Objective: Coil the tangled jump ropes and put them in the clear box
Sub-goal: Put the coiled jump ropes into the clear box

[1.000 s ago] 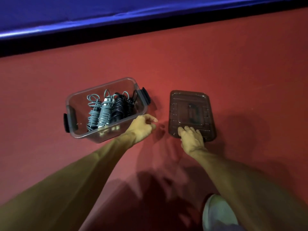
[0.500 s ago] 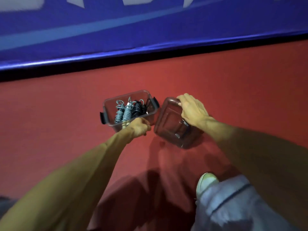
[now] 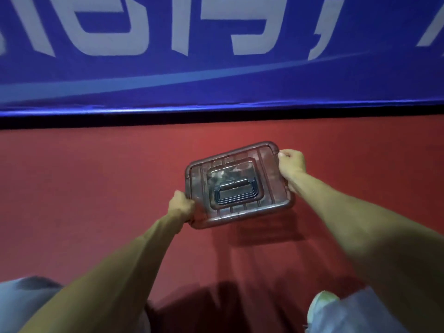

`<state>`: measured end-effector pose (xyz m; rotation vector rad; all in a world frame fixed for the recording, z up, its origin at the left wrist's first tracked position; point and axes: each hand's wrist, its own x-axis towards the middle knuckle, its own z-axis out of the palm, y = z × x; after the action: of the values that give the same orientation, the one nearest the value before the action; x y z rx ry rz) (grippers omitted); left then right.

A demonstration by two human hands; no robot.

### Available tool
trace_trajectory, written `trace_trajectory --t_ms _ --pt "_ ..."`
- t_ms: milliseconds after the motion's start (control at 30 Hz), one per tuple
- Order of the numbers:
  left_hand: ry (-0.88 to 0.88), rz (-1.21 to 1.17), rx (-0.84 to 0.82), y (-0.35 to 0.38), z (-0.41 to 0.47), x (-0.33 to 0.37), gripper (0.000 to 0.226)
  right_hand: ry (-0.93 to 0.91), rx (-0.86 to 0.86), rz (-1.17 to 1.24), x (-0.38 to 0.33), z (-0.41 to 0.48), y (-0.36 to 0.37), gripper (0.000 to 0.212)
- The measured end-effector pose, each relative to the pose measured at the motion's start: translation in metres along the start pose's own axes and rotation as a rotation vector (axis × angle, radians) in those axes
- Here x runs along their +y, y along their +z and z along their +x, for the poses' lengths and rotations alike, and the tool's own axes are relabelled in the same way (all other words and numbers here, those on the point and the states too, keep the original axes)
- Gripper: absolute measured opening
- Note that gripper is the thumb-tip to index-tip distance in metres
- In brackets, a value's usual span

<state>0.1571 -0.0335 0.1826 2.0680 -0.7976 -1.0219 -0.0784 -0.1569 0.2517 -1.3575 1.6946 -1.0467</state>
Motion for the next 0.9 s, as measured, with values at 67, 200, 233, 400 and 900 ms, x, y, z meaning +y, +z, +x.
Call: trace_trajectory --t_ms 67,200,233,400,900 --pt "-0.001 -0.009 0.071 -0.007 0.011 -0.001 0.008 0.046 -0.008 0.041 0.004 0.014 0.012 0.021" --pt "-0.013 -0.004 0.103 -0.001 0.053 0.000 0.012 0.023 -0.145 -0.091 0.024 0.043 0.035 0.042" --pt "-0.012 0.021 0.101 0.004 0.066 0.000 0.011 0.004 -0.182 -0.151 0.033 0.051 0.042 0.048" --pt "0.043 0.127 0.148 0.032 0.133 0.003 0.019 0.051 -0.148 -0.297 0.084 0.099 0.082 0.046" --pt "0.073 0.300 0.264 0.068 0.207 -0.026 0.017 0.027 -0.158 -0.439 0.145 0.160 0.154 0.043"
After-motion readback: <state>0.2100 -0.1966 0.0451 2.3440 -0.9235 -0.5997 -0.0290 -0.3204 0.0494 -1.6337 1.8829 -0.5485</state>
